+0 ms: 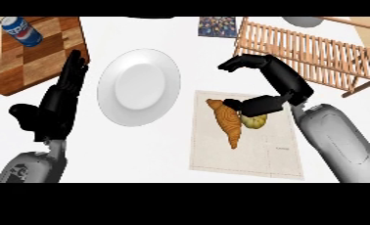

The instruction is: Pick the squash from the placemat and place it in the tiered shelf

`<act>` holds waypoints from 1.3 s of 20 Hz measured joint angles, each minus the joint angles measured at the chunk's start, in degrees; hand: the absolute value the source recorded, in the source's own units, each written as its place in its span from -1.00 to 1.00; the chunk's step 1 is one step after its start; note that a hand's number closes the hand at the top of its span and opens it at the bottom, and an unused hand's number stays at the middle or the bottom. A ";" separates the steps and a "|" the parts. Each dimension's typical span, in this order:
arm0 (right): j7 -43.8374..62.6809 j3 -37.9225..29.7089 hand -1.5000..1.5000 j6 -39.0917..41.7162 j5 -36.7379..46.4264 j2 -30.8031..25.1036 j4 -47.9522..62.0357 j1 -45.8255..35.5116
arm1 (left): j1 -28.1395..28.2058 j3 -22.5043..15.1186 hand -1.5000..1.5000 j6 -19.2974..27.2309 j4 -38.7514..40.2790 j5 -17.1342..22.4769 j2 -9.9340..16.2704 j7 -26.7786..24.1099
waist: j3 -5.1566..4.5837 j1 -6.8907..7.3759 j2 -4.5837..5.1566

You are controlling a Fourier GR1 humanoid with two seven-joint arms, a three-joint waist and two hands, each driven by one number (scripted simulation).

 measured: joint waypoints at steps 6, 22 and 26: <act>-0.62 1.09 -1.00 18.37 -8.81 0.06 4.21 -6.63 | 2.37 0.78 0.00 0.74 -2.31 0.50 -0.23 1.75 | 0.11 -1.56 -0.36; 9.64 16.58 -1.00 35.12 15.16 -11.26 -16.51 -21.88 | 4.29 2.75 0.00 1.29 -2.56 0.53 -0.56 2.45 | 0.09 -4.27 -1.20; 15.81 20.44 -1.00 34.61 22.34 -10.13 -21.42 -19.92 | 4.93 3.50 0.00 0.72 -3.32 0.71 -0.41 2.54 | 0.09 -4.39 -1.08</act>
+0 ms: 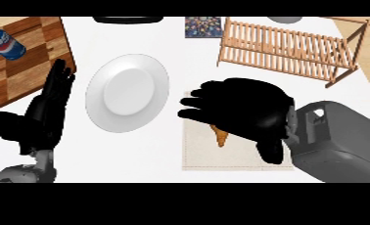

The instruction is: Pick the squash from the placemat and place it in the tiered shelf

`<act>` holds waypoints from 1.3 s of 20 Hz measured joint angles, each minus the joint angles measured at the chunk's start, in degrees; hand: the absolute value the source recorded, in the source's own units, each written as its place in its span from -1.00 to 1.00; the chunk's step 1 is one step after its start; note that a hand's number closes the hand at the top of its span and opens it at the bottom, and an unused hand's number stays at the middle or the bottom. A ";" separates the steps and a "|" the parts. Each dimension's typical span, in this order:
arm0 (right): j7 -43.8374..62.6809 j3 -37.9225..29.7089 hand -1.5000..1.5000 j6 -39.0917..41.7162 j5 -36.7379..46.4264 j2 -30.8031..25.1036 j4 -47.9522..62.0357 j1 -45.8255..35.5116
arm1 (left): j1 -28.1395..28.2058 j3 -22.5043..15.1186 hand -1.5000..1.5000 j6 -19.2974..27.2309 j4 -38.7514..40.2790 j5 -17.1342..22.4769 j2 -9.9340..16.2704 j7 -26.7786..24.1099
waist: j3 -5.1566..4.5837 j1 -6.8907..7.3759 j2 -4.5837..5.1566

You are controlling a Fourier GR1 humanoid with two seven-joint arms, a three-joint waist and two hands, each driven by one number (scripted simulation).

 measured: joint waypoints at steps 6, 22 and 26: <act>2.56 4.91 -1.00 -1.91 12.48 2.09 -1.61 3.74 | -0.92 0.48 0.00 -0.22 -1.13 -0.82 -0.31 1.87 | 0.04 0.18 0.26; -5.14 7.22 -1.00 -10.05 37.49 3.02 8.73 10.96 | -0.09 1.79 0.00 -2.07 -1.76 -3.21 -2.75 1.99 | 0.05 0.33 0.37; -8.58 5.17 -1.00 -10.49 41.46 4.64 11.27 12.45 | -1.21 1.93 0.00 -2.19 -0.38 -4.62 -4.20 1.81 | 0.04 0.27 0.37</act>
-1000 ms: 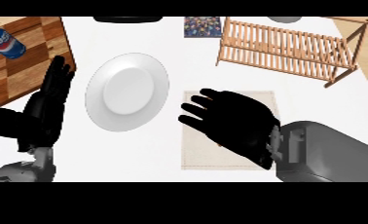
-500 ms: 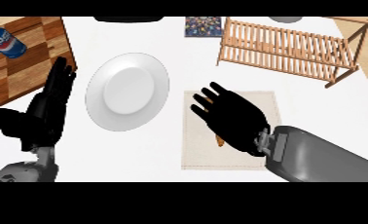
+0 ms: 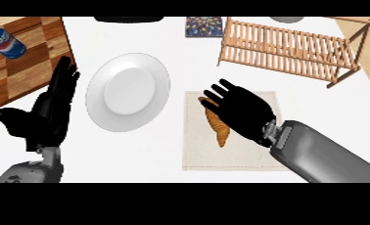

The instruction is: Pick the squash from the placemat and place it in the tiered shelf

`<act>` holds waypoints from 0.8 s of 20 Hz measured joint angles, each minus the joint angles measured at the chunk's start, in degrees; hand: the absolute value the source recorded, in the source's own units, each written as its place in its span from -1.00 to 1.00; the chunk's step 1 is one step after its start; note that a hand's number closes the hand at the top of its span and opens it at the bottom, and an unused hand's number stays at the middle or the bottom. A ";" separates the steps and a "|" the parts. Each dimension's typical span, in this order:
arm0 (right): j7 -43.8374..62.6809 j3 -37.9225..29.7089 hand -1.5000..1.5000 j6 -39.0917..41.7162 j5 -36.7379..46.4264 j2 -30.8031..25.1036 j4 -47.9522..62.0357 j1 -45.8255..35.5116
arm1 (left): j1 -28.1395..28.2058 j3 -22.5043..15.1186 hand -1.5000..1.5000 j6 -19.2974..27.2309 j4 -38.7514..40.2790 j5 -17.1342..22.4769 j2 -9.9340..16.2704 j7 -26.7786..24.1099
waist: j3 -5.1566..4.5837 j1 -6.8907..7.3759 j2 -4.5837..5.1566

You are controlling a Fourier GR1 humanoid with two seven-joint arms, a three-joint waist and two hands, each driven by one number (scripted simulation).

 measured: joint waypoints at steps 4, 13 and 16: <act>-3.61 -1.85 -1.00 -1.10 3.72 1.62 4.52 0.35 | 1.15 0.61 0.00 -1.05 -0.87 -0.32 -0.43 -0.36 | -0.01 0.12 0.00; -11.92 -6.27 -1.00 -6.16 10.79 5.47 11.89 3.06 | 0.86 1.82 0.00 -2.27 -1.18 -1.85 -1.98 0.53 | 0.00 0.06 0.00; -14.51 -7.45 -1.00 -8.83 13.36 6.63 14.70 4.16 | 0.24 2.58 0.00 -2.75 -0.88 -2.07 -2.29 1.10 | 0.00 0.05 0.00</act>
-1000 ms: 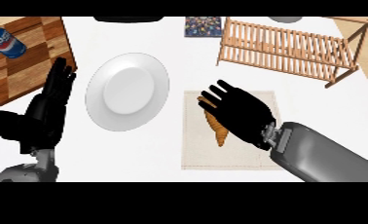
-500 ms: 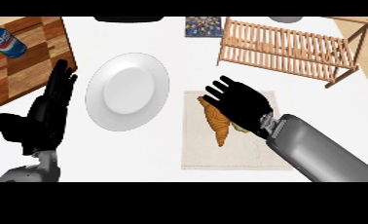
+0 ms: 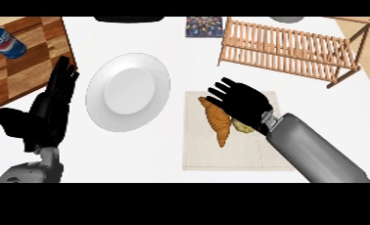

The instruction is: Pick the squash from the placemat and place it in the tiered shelf

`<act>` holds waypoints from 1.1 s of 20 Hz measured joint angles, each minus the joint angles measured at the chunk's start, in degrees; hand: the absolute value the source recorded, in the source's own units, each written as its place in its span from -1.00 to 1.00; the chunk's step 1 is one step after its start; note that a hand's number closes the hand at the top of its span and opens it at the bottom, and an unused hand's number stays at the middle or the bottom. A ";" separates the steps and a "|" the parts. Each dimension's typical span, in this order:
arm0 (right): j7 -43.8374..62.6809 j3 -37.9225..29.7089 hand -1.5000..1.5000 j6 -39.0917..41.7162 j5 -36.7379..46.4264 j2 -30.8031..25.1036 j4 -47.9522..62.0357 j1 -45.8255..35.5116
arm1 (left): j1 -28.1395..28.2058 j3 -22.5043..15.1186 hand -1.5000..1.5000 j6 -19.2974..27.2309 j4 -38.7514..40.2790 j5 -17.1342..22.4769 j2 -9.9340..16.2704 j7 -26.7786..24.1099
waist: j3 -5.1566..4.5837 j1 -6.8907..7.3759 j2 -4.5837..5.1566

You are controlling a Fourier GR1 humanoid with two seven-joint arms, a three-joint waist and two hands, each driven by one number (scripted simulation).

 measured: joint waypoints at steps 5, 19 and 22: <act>-1.90 -2.26 -1.00 -0.13 3.86 3.27 3.18 0.45 | -0.06 1.48 0.00 -1.37 -0.62 0.11 -0.13 0.86 | -0.04 -0.02 -0.05; -6.69 -4.40 1.00 -9.02 14.04 6.55 10.18 0.59 | 0.63 2.48 0.00 -2.81 -0.28 -1.51 -1.62 -0.54 | -0.39 -0.23 -0.49; 2.10 -11.65 1.00 -7.38 11.00 9.48 10.36 3.47 | 1.32 3.31 0.00 -2.50 -0.26 -1.40 -1.40 -0.56 | -0.34 -1.62 -0.68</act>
